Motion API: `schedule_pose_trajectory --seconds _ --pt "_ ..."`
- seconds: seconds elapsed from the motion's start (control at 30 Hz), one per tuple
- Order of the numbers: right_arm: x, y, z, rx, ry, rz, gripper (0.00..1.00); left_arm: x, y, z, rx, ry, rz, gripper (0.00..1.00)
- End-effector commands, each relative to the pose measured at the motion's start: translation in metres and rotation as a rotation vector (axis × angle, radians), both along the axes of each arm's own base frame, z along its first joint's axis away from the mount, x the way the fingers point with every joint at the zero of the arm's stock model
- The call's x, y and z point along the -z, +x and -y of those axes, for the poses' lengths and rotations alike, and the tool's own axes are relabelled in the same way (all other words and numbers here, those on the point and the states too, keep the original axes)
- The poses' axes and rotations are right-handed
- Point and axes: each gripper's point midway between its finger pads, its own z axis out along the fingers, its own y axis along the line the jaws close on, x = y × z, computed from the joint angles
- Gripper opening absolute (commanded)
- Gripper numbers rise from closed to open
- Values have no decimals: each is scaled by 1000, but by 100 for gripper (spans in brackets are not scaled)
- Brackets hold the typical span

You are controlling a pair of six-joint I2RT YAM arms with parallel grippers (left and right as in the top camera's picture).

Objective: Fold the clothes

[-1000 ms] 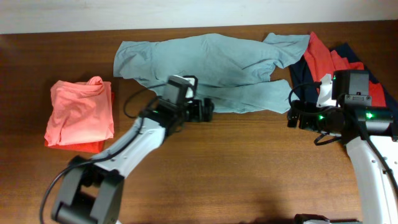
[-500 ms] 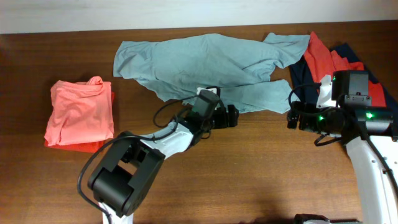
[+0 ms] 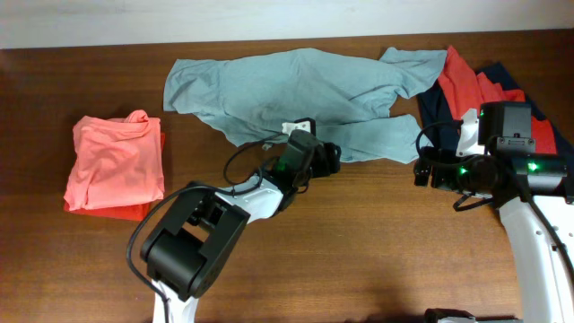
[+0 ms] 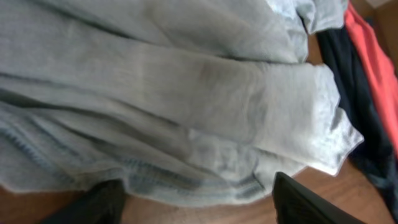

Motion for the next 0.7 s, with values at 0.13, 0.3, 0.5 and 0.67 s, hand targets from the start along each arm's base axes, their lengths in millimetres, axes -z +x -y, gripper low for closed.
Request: schedule_pose_trajectory --seconds 0.13,0.3,0.5,0.67 --pt "-5 1 4 7 -14 13 99 30 6 -11 -57 50 0 76" --pt "-5 1 4 7 -14 13 99 34 7 -16 -78 70 2 71" --pt "-4 -1 3 6 -9 7 99 34 10 -20 -100 83 12 44" --pt "-4 -1 3 6 -9 6 99 33 14 -26 -135 105 30 5"
